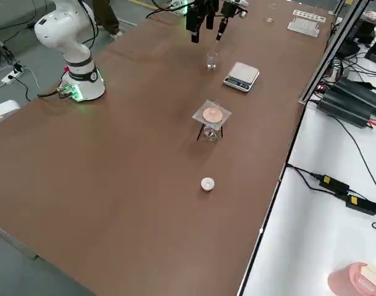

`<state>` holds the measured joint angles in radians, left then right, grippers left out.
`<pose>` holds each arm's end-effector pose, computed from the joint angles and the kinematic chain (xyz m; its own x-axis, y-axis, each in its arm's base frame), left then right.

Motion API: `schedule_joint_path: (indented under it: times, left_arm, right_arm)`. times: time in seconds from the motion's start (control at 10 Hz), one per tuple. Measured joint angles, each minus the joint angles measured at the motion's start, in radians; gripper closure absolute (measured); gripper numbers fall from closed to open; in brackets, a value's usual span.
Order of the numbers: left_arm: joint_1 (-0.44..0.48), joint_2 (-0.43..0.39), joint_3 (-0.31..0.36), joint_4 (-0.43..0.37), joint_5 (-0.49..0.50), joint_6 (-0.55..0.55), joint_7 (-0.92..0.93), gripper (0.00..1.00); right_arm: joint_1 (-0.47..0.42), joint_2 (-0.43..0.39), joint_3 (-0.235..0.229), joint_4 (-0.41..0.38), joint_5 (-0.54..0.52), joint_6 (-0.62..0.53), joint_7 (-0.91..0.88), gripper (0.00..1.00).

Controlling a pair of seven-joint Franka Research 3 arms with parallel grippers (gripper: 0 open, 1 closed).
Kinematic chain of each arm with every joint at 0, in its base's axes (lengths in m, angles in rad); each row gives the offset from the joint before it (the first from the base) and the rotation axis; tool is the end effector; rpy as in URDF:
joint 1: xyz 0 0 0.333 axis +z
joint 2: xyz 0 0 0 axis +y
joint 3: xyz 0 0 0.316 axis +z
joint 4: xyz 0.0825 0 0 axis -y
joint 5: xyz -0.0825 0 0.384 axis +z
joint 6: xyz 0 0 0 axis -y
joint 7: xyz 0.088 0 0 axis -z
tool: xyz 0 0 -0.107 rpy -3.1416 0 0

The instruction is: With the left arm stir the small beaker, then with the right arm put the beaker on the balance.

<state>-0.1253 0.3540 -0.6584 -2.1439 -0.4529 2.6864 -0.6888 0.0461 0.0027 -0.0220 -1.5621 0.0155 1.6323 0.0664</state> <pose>0.4352 -0.4006 0.2916 0.9328 0.2887 -0.2156 0.3562 -0.8285 0.4320 0.5617 0.0151 0.6328 0.9969 -0.0433 0.0663 -0.0420 -0.9989 -0.0199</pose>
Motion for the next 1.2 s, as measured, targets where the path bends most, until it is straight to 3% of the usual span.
schedule_joint_path:
  times: [0.2,0.6,0.9,1.2]
  left_arm:
    - [0.007,0.0,0.002,0.003,0.12,-0.028,-0.129,0.93]
    - [0.004,-0.009,0.001,0.019,0.169,-0.035,-0.241,0.93]
    - [-0.006,-0.02,-0.001,0.03,0.339,-0.039,-0.441,0.93]
    - [-0.03,-0.021,-0.005,0.073,0.441,-0.094,-0.578,0.93]
  right_arm:
    - [-0.001,0.0,0.0,0.0,0.0,0.0,0.0,0.0]
    - [-0.001,0.0,0.0,0.0,0.0,0.0,0.0,0.0]
    - [-0.001,0.0,0.0,0.0,0.0,0.0,0.0,0.0]
    - [-0.001,0.0,0.0,0.0,0.0,0.0,0.0,0.0]
